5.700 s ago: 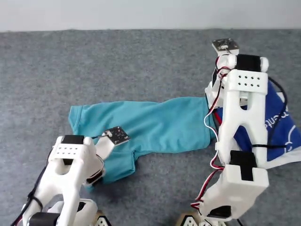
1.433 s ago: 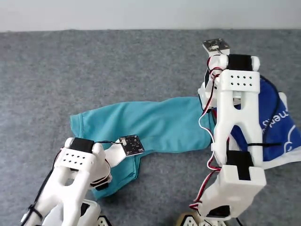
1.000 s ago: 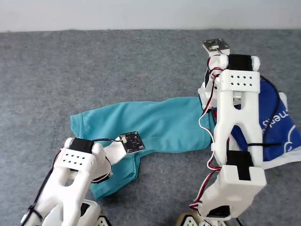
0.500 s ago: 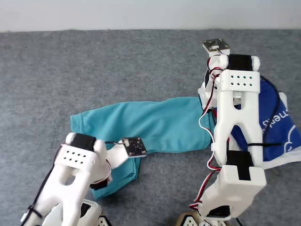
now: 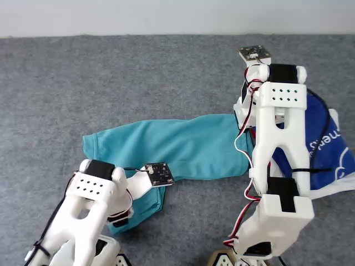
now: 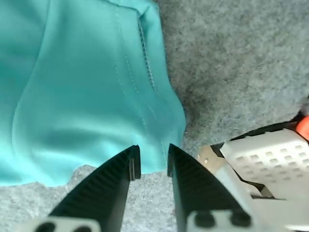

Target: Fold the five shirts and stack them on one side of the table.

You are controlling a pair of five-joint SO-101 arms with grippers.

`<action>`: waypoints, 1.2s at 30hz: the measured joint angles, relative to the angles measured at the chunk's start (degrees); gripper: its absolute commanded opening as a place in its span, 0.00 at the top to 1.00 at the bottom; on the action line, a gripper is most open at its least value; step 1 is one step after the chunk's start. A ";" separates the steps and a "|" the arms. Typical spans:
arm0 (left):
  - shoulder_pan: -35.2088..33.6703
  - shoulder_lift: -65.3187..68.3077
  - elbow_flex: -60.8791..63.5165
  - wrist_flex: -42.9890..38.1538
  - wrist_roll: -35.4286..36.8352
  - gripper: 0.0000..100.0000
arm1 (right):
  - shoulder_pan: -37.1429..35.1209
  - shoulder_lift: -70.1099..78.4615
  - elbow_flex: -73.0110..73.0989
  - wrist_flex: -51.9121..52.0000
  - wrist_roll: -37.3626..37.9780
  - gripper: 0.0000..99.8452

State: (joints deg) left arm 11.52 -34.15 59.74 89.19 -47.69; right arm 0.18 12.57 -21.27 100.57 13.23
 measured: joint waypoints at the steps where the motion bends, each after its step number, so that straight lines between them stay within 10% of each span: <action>1: 0.62 0.00 0.00 -0.09 0.00 0.89 | 0.00 0.00 0.00 0.00 0.00 0.74; 36: 8.53 0.00 10.81 -17.32 0.00 0.99 | 0.00 0.00 0.00 0.00 0.00 0.74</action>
State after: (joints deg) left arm 20.04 -34.15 70.55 71.87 -47.69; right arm 0.18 12.57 -21.27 100.57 13.23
